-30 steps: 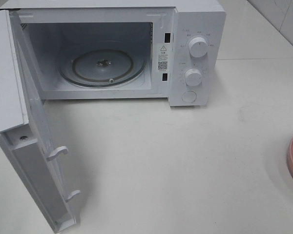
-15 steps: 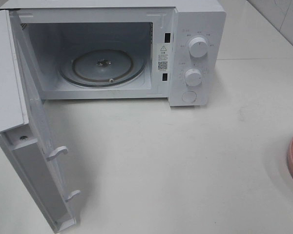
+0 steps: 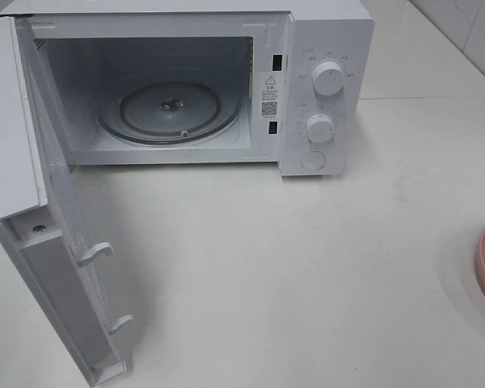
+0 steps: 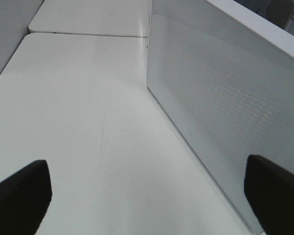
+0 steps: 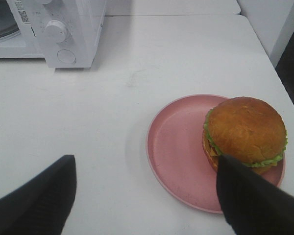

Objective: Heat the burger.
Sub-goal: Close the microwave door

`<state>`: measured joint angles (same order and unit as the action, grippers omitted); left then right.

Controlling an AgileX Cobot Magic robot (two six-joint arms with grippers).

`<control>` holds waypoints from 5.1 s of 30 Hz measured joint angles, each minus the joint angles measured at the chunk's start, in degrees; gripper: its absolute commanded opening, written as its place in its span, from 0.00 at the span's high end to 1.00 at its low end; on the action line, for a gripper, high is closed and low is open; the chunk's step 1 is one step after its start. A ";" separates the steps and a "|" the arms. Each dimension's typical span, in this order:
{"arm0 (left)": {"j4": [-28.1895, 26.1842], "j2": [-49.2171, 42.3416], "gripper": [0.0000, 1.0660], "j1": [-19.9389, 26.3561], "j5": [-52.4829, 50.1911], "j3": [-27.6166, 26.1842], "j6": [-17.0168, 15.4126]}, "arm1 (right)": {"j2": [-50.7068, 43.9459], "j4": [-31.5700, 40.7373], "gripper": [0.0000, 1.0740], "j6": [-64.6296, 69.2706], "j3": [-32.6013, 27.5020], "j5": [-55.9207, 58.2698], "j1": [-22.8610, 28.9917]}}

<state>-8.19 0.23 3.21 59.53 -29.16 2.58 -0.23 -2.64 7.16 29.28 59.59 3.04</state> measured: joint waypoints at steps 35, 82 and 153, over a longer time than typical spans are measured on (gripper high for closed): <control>-2.12 33.40 1.00 0.00 -50.99 11.86 6.53 | 0.00 0.00 0.30 0.00 0.00 0.00 0.00; 26.93 79.07 1.00 -11.86 -106.68 15.53 -15.64 | 0.00 0.00 0.30 0.00 0.00 0.00 0.00; -33.23 113.62 1.00 -45.15 -86.57 -36.96 21.37 | 0.00 0.11 0.30 0.00 0.00 0.00 0.00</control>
<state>-41.42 113.85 -41.94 -27.04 -66.12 23.95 -0.23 -2.52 7.16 29.28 59.59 3.04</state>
